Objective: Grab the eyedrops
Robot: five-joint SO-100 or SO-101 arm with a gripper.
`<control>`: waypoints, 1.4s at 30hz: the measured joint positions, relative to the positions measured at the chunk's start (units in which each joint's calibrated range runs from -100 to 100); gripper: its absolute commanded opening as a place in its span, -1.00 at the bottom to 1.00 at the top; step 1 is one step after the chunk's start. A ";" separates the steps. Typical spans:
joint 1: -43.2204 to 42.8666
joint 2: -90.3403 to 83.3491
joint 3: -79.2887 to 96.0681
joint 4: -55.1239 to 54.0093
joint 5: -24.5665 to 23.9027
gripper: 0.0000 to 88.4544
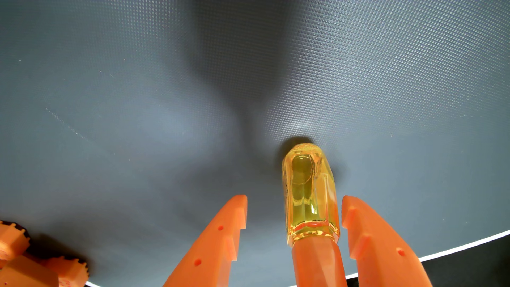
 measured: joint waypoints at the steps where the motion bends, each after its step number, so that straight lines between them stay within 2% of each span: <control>1: 0.00 0.00 0.00 0.00 0.00 -0.54; 38: 0.07 2.80 0.00 -0.96 0.00 -0.55; 40: 0.07 2.80 0.00 -0.96 0.00 -0.62; 42: 0.07 2.80 0.00 -0.96 0.00 -0.84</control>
